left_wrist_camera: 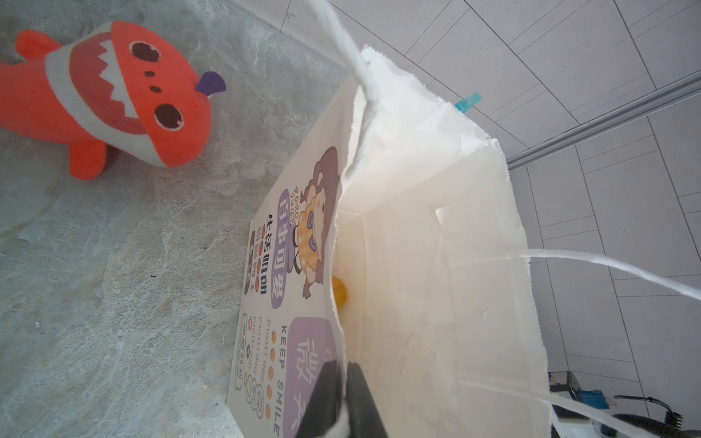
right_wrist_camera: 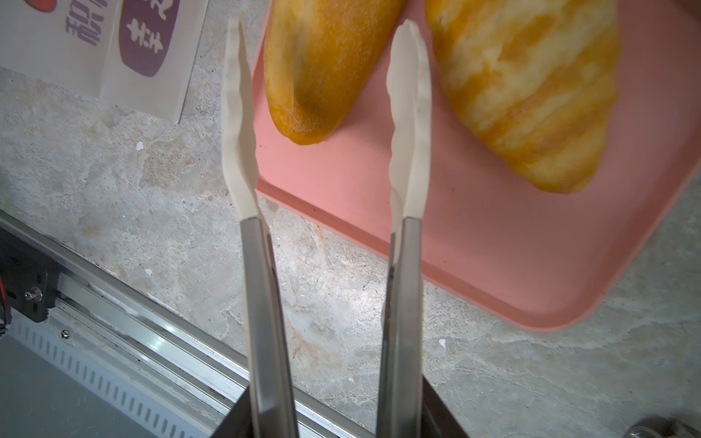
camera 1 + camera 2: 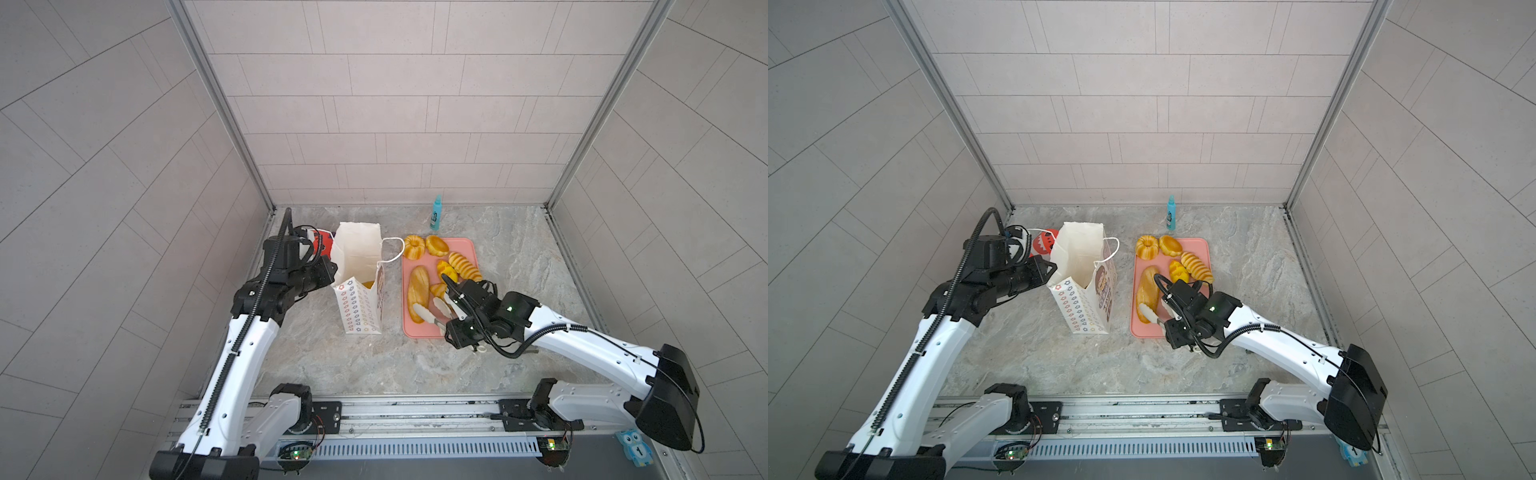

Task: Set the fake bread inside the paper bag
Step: 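Lower the open tongs around the long golden loaf nearest the robot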

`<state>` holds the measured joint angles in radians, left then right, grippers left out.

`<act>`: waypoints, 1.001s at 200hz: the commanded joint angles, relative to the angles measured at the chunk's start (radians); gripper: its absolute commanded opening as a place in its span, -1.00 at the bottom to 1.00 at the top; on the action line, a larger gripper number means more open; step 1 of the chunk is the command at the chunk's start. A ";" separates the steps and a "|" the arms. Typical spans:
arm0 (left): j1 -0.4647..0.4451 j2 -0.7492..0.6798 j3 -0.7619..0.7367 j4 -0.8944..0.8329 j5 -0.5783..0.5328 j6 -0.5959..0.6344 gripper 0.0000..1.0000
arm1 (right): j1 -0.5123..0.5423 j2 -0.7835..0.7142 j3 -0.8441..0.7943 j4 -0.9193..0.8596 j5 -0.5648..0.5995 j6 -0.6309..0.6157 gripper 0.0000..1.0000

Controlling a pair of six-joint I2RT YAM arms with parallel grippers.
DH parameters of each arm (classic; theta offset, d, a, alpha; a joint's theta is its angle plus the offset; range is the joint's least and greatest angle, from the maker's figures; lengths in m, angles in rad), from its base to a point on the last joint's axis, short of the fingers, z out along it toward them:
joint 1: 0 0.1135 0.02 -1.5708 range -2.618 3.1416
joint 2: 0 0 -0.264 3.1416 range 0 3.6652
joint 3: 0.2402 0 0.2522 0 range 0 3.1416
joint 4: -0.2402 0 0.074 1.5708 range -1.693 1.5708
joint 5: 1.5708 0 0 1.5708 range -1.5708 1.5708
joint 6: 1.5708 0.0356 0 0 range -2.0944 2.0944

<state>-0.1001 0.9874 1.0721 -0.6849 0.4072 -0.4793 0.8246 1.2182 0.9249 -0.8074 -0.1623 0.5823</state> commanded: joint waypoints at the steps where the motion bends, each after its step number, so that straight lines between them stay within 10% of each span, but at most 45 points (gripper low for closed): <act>1: 0.005 -0.011 -0.013 0.007 -0.002 0.001 -0.77 | 0.005 0.007 -0.010 0.032 -0.011 0.024 0.02; 200: 0.005 -0.012 -0.005 0.001 -0.004 0.007 -0.77 | -0.021 0.112 0.012 0.052 -0.052 0.014 -0.14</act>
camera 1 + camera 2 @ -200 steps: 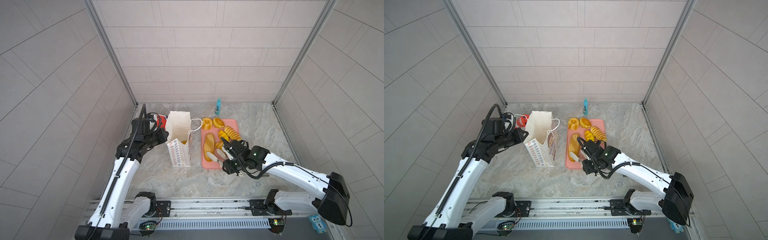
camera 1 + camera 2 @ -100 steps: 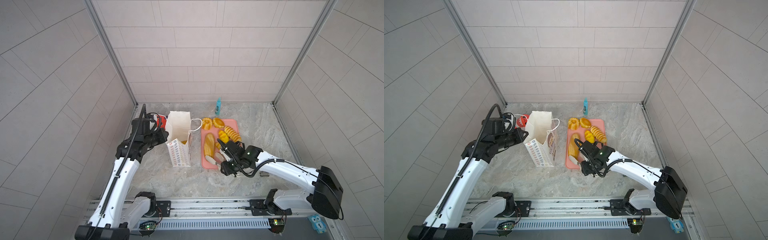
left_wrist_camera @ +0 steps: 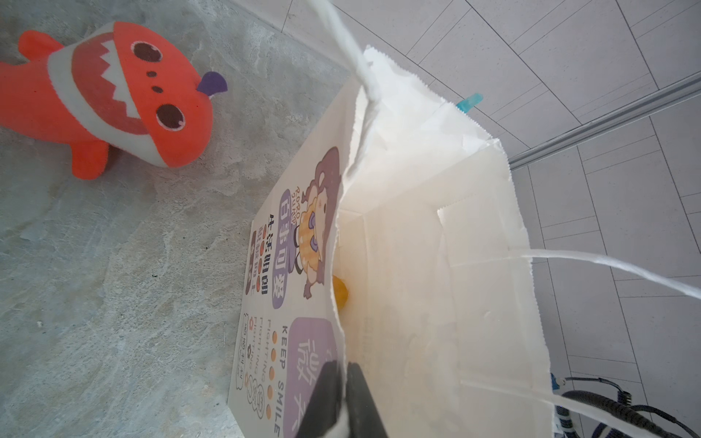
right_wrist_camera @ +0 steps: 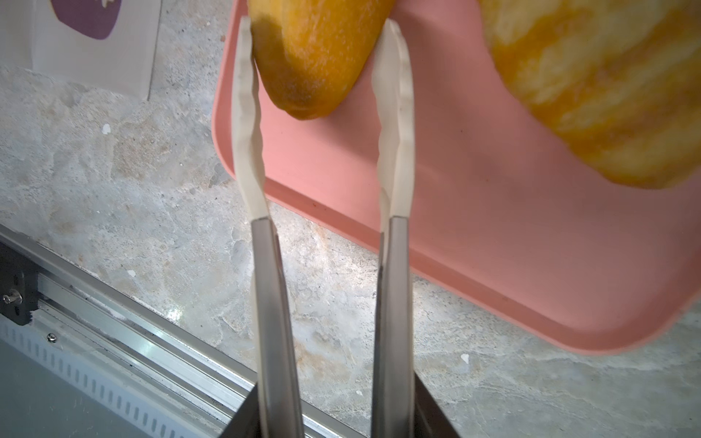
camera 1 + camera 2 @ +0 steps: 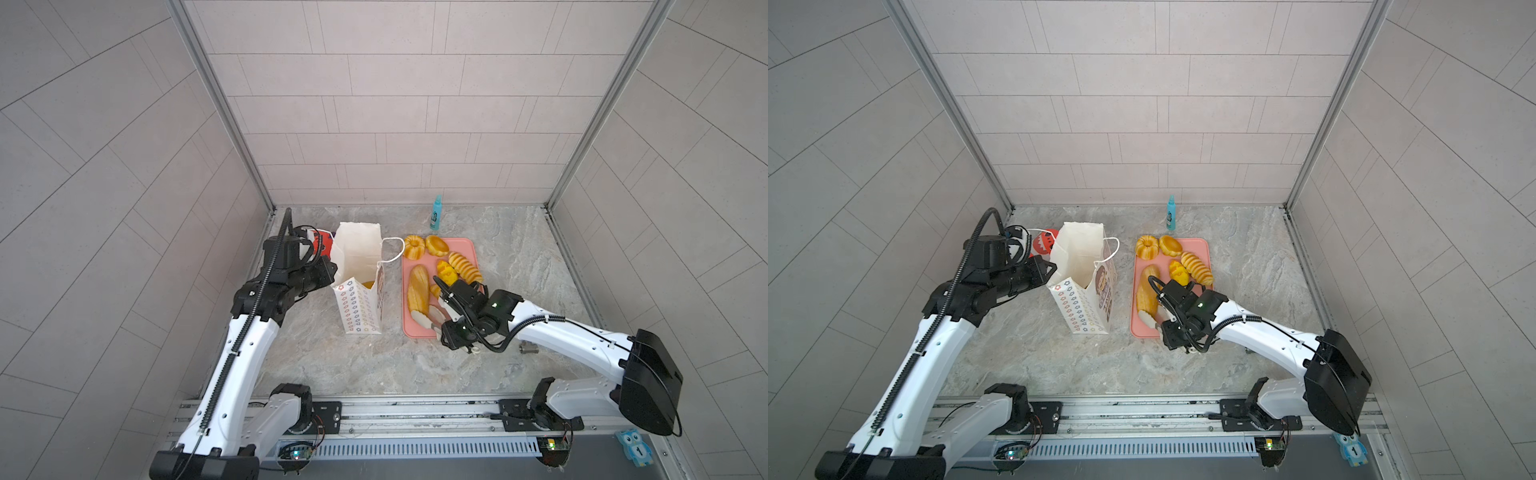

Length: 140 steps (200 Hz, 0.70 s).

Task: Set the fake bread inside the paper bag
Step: 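Squeeze the tongs shut on the long loaf and lift it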

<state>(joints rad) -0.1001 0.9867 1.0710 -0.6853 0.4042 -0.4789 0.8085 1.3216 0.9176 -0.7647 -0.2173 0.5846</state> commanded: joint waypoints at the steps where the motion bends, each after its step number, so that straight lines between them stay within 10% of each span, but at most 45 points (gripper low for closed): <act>1: 0.004 -0.011 -0.004 0.001 0.000 0.006 -0.77 | -0.005 0.008 0.020 0.009 0.003 0.012 -0.15; 140: 0.005 -0.011 -0.001 0.002 0.002 0.006 -0.77 | -0.011 -0.113 -0.015 0.011 0.038 0.065 -0.46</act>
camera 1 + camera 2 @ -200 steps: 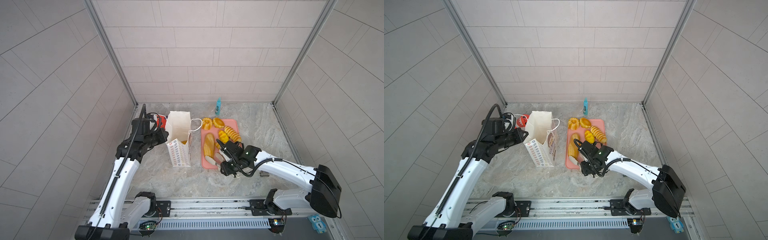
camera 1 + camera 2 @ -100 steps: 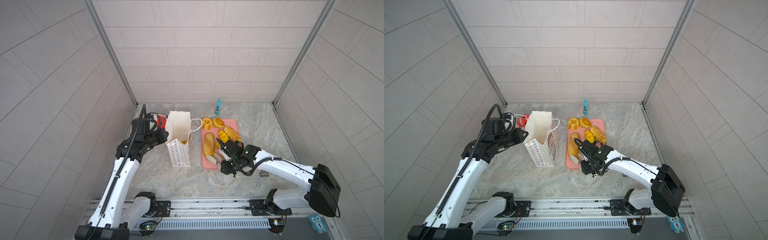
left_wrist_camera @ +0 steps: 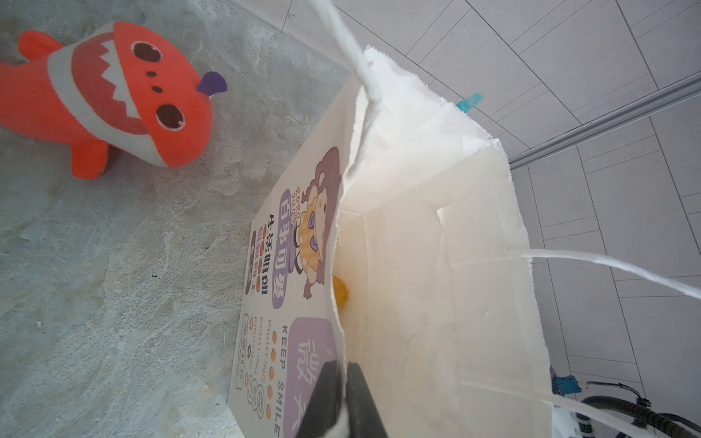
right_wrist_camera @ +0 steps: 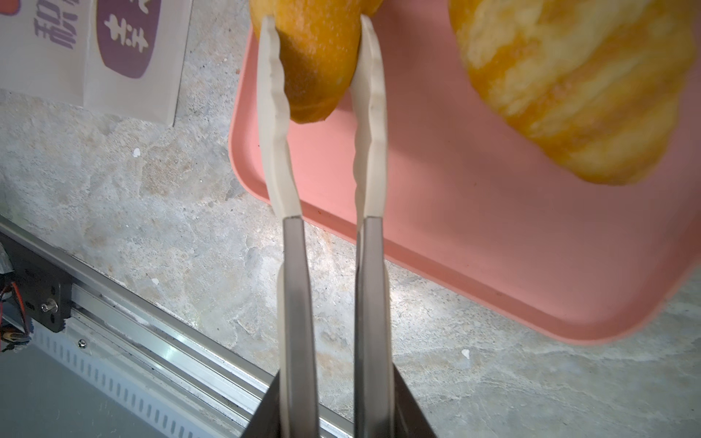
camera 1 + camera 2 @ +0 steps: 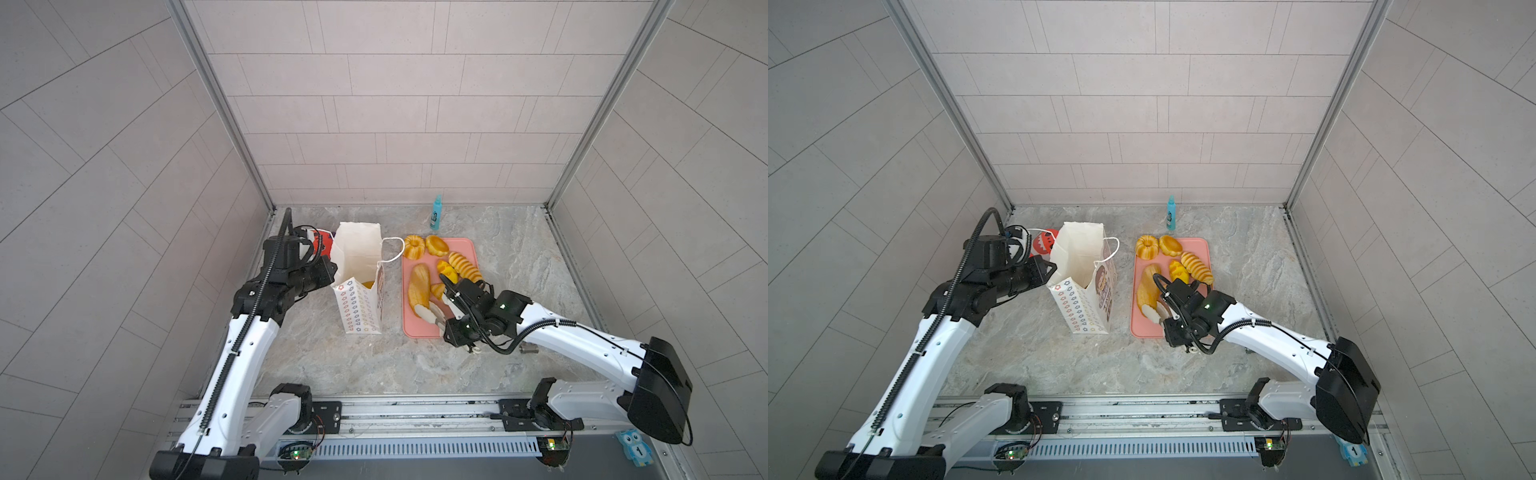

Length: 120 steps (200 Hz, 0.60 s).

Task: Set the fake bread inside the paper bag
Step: 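Squeeze the tongs shut on the long loaf and lift it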

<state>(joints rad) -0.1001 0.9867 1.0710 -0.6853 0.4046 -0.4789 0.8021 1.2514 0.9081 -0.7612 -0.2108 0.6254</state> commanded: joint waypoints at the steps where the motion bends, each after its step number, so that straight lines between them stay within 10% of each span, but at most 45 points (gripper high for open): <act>1: 0.005 -0.012 -0.002 0.002 0.002 0.005 -0.77 | -0.004 -0.045 -0.006 0.008 0.031 0.025 -0.47; 120: 0.004 -0.009 -0.002 0.004 0.005 0.000 -0.77 | -0.004 -0.178 0.007 -0.003 0.092 0.020 -0.55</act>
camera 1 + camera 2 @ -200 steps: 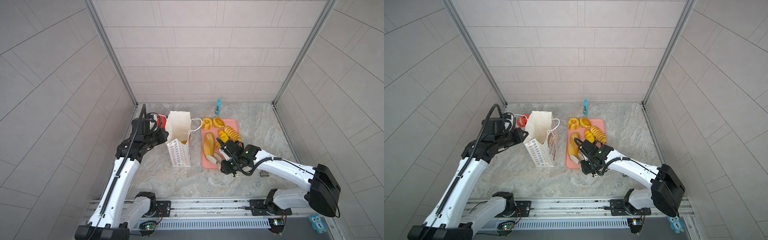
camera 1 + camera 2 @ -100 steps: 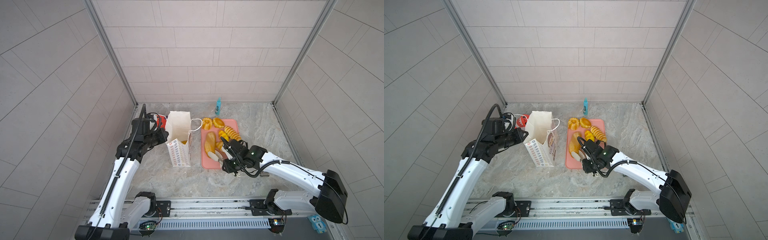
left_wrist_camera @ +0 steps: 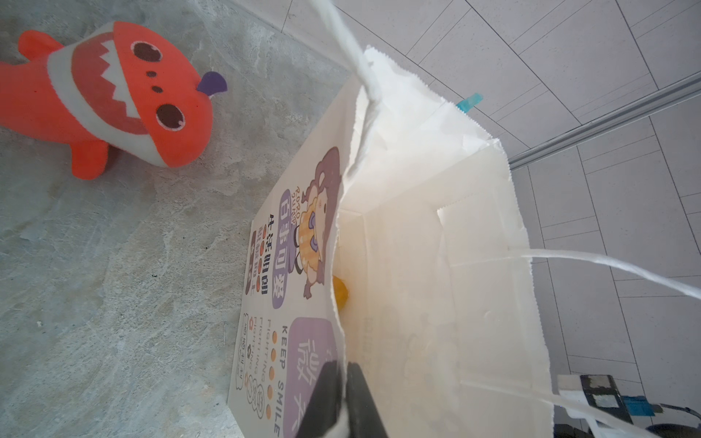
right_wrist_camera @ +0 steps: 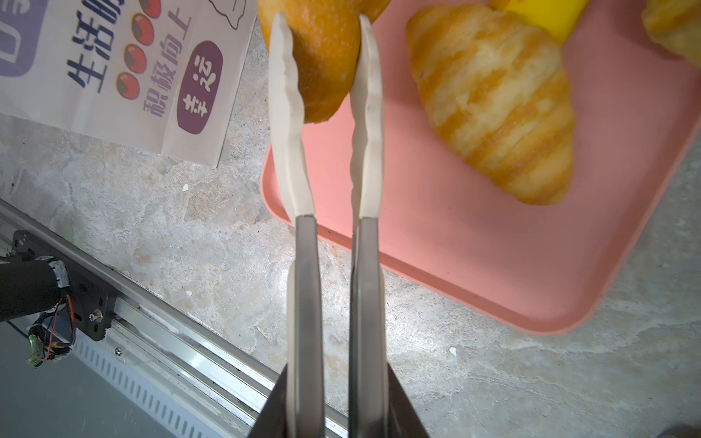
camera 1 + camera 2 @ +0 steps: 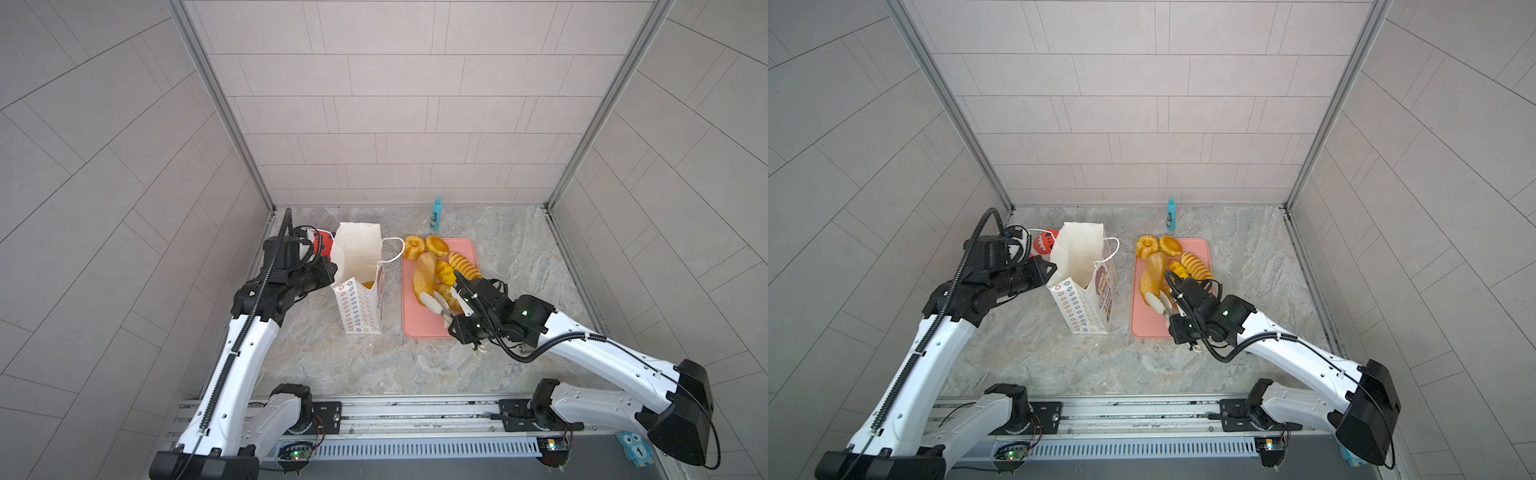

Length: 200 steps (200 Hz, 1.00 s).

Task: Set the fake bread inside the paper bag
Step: 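Squeeze the tongs shut on the long loaf and lift it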

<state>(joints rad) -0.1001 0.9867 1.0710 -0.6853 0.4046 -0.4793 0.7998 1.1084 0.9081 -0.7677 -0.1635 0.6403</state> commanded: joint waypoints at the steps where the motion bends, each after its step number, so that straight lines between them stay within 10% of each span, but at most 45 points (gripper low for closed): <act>1: 0.004 -0.009 -0.002 0.004 0.005 0.000 -0.77 | -0.002 -0.035 0.007 0.004 0.046 0.005 -0.55; 200: 0.004 -0.011 -0.005 0.003 0.005 -0.001 -0.77 | -0.002 -0.048 0.223 -0.088 0.269 -0.174 -0.61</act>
<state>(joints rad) -0.1001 0.9867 1.0710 -0.6853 0.4049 -0.4797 0.7994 1.0611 1.0843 -0.8570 0.0418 0.4999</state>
